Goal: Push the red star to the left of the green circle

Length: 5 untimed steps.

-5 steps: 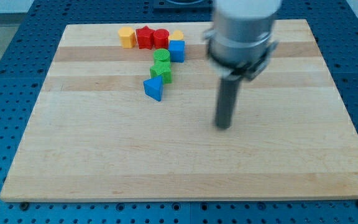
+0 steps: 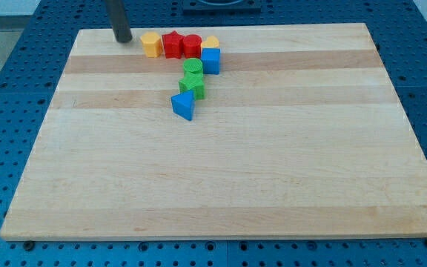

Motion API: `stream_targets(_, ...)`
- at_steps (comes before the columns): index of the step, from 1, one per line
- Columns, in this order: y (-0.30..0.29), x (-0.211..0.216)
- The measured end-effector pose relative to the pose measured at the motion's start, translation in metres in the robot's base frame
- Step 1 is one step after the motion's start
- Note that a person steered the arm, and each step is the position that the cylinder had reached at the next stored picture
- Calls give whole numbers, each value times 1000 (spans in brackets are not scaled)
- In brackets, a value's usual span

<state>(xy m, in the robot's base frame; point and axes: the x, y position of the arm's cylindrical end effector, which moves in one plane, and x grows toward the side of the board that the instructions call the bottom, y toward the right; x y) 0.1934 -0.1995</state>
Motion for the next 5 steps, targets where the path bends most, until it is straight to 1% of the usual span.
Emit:
stream_targets(1,38,-1)
stream_targets(2,100,12)
stream_targets(3,98,53)
stream_targets(5,75,108)
